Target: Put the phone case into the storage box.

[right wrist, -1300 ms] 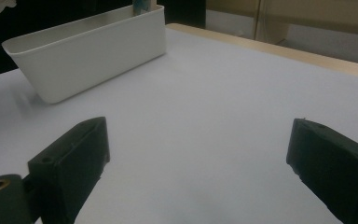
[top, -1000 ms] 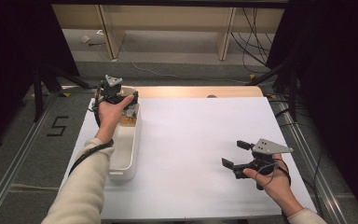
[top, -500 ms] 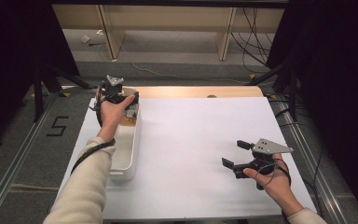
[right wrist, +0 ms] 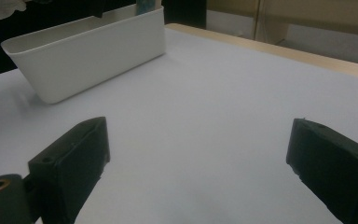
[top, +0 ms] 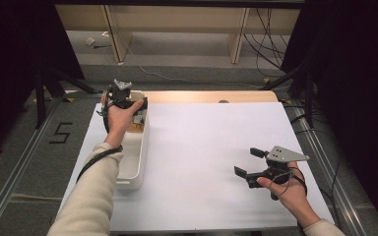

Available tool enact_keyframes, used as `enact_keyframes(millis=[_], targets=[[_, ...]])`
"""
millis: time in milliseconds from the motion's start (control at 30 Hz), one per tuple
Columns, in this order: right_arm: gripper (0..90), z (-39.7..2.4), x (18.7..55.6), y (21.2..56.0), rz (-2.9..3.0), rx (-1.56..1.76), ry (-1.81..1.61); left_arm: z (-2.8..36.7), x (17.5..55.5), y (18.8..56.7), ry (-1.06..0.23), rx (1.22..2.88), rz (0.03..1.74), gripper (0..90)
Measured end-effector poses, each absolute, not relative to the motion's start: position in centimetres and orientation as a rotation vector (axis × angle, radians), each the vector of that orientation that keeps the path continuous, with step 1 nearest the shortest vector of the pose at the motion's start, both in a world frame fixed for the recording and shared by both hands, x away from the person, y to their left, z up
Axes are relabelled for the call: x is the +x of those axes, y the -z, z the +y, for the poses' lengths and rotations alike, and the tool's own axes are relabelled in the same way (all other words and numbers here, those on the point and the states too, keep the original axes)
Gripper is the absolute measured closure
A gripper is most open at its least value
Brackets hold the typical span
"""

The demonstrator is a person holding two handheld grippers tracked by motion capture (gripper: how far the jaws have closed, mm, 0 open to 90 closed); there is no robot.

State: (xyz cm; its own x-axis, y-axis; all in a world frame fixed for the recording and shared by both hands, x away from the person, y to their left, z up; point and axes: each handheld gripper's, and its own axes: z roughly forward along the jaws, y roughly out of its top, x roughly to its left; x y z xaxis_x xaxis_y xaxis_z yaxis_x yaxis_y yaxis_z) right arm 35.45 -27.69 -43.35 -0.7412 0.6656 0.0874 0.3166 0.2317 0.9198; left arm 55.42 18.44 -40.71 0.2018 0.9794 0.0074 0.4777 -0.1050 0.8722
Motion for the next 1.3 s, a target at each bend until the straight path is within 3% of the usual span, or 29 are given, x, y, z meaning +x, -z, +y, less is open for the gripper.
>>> enact_keyframes(millis=[1300], targets=[[7.0,-27.6,35.5,43.4,2.197,0.905,-1.51,17.9,55.4,38.8,-0.865,1.673,1.27,0.0]])
